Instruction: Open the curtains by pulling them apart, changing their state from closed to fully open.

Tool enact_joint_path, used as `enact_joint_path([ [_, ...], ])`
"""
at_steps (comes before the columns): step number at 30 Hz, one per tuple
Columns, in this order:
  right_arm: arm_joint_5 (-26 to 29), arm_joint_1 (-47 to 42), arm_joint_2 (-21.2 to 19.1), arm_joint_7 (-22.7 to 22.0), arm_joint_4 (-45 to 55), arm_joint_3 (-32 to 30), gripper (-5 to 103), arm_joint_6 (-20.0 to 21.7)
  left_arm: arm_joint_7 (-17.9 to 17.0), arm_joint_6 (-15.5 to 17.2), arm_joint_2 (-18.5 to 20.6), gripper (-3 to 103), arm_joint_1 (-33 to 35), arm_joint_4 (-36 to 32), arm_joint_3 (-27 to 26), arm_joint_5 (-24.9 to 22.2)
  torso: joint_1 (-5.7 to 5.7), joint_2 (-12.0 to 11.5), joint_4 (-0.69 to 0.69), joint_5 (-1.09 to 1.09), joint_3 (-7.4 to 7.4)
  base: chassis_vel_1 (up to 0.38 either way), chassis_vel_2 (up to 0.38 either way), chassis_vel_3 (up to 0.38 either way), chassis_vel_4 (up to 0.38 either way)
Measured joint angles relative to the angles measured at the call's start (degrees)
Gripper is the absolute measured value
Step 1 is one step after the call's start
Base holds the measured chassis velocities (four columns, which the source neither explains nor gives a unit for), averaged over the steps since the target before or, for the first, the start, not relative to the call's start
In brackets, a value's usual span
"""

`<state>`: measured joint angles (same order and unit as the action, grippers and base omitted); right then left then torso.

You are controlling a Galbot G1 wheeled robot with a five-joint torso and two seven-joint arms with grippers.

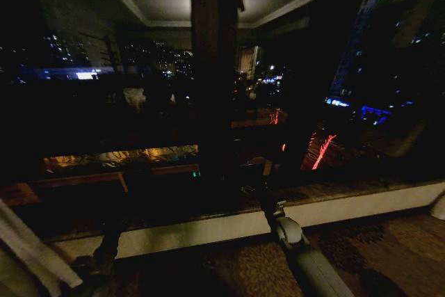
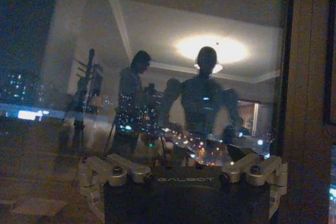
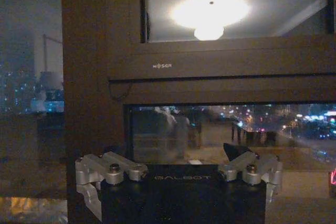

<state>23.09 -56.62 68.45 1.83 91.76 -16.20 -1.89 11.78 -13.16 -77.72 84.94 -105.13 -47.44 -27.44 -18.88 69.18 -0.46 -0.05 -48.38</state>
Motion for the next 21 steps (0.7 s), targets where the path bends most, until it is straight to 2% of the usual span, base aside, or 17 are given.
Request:
enact_joint_path([
  [7,0.0,0.0,0.02,0.01,0.0,0.01,100,0.0,-0.02,0.0,0.02,100,0.0,0.0,-0.05,-0.01,0.0,0.01,0.0,0.05,0.01,-0.193,-0.188,0.189,0.191],
  [21,0.0,0.0,-0.01,0.01,0.0,0.0,100,0.0,0.0,0.0,-0.01,100,0.0,0.01,0.0,0.0,0.0,0.0,-0.01,0.03,0.0,-0.374,-0.357,0.376,0.373],
])
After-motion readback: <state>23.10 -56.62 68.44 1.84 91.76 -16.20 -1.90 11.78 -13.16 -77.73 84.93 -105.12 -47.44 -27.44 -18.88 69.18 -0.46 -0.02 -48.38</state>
